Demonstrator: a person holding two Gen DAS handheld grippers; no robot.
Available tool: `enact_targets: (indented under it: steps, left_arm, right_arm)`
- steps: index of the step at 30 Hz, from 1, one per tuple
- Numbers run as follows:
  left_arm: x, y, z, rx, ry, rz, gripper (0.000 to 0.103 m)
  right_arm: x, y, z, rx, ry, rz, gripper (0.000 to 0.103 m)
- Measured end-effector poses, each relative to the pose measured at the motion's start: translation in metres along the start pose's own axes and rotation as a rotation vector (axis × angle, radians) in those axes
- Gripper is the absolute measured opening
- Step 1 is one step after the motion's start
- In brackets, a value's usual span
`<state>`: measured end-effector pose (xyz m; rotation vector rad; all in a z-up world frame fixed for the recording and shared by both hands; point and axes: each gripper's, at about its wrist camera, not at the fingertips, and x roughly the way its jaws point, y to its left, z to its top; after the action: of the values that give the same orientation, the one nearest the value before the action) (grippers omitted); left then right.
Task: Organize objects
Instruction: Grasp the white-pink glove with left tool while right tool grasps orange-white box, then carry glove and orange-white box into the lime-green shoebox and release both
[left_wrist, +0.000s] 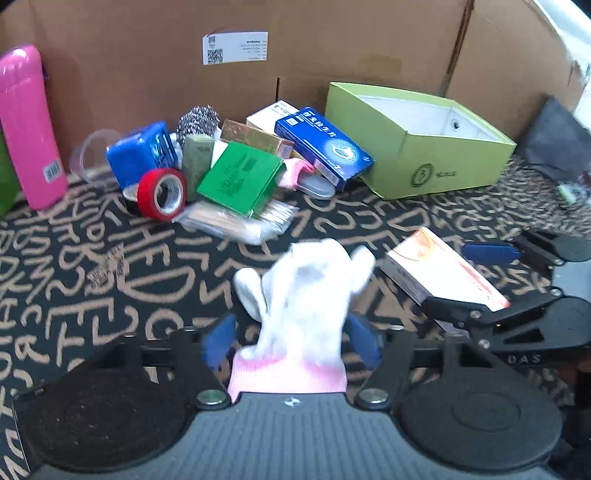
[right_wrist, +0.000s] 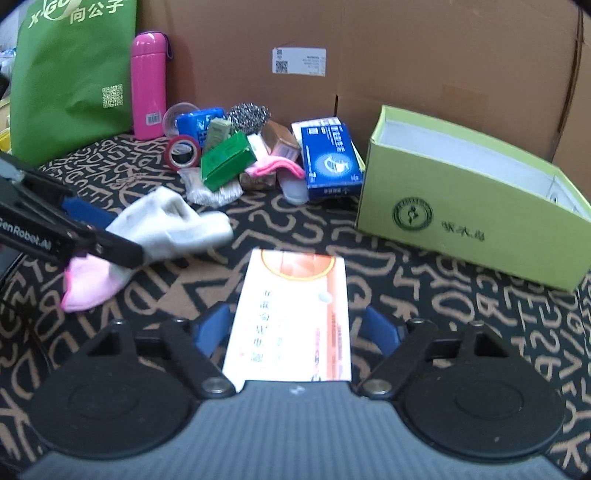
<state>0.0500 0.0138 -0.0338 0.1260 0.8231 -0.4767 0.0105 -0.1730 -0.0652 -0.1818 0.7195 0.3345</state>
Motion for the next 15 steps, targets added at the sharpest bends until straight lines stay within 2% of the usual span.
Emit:
enact_targets:
  steps: [2, 4, 5, 6, 7, 8, 12, 15]
  left_arm:
    - [0.011, -0.001, 0.004, 0.048, 0.038, 0.017, 0.069]
    - [0.017, -0.003, 0.004, 0.060, 0.064, 0.015, 0.061]
    - [0.017, -0.005, 0.003, 0.080, 0.050, 0.021, 0.053]
    - [0.017, -0.008, 0.003, 0.107, 0.046, 0.023, 0.033]
    - [0.016, -0.010, 0.004, 0.120, 0.047, 0.010, 0.025]
    - [0.015, -0.010, 0.006, 0.108, 0.059, -0.006, 0.013]
    - [0.008, -0.018, 0.017, 0.095, 0.068, -0.077, 0.011]
    - [-0.007, -0.029, 0.044, 0.082, 0.013, -0.162, 0.011]
  right_arm:
    - [0.003, -0.003, 0.000, 0.013, 0.004, 0.007, 0.081]
    - [0.002, -0.005, -0.004, 0.025, 0.000, 0.026, 0.081]
    - [0.002, -0.006, -0.006, 0.025, 0.005, 0.034, 0.079]
    - [0.004, -0.006, -0.008, 0.022, 0.010, 0.040, 0.073]
    - [0.005, -0.007, -0.010, 0.026, 0.007, 0.048, 0.067]
    - [0.004, -0.009, -0.011, 0.037, -0.002, 0.055, 0.067]
    - [-0.009, -0.019, -0.007, 0.054, -0.058, 0.049, 0.066]
    - [-0.029, -0.039, 0.009, 0.073, -0.133, 0.029, 0.066]
